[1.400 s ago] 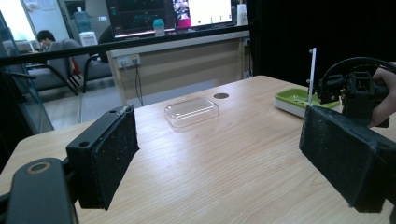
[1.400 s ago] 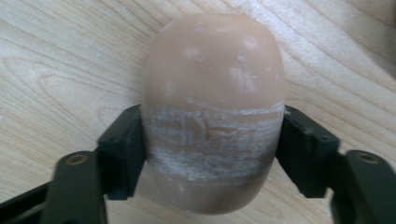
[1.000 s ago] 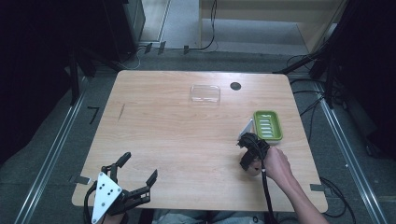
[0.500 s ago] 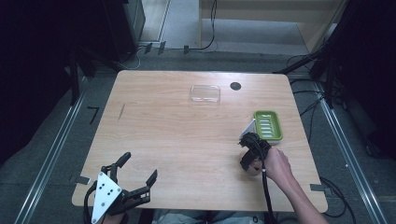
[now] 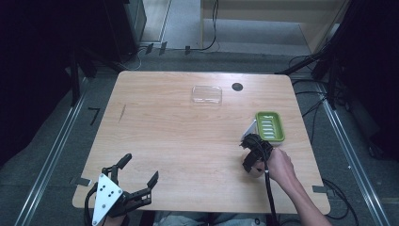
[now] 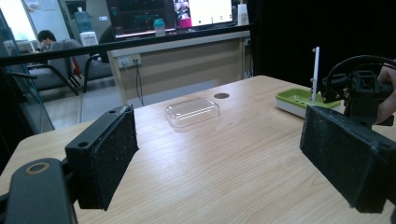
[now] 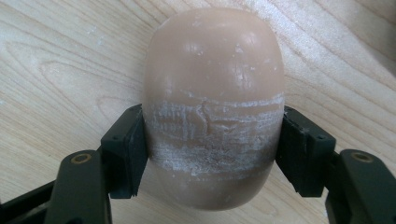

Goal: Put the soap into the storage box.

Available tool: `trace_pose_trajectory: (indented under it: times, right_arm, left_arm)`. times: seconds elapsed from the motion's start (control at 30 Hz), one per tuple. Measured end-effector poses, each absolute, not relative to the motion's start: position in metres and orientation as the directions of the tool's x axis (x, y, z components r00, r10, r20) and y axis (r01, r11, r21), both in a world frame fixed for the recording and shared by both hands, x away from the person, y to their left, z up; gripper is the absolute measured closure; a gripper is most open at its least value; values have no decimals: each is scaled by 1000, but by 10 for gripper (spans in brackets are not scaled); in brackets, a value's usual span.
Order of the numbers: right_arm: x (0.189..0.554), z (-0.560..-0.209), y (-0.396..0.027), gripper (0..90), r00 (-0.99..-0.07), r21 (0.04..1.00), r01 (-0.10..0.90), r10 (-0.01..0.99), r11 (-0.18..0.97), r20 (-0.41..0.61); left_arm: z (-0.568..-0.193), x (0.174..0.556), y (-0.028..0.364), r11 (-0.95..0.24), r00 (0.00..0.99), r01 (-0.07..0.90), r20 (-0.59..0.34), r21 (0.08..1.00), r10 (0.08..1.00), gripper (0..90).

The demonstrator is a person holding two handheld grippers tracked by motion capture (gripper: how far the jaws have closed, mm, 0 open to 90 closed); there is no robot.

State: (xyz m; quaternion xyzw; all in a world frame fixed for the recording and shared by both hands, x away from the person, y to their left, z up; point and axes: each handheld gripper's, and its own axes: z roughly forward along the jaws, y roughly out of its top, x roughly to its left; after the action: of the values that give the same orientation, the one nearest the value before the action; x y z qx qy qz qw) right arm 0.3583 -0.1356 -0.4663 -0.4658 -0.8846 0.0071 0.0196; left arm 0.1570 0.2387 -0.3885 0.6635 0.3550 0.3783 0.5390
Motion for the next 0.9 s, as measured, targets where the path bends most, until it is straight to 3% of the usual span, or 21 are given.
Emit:
trace_pose_trajectory:
  times: [0.9]
  right_arm:
    - [359, -450, -142, 337, -583, -31, 811, 812, 584, 30]
  left_arm:
    - [-388, 157, 239, -166, 462, 64, 118, 984, 879, 117]
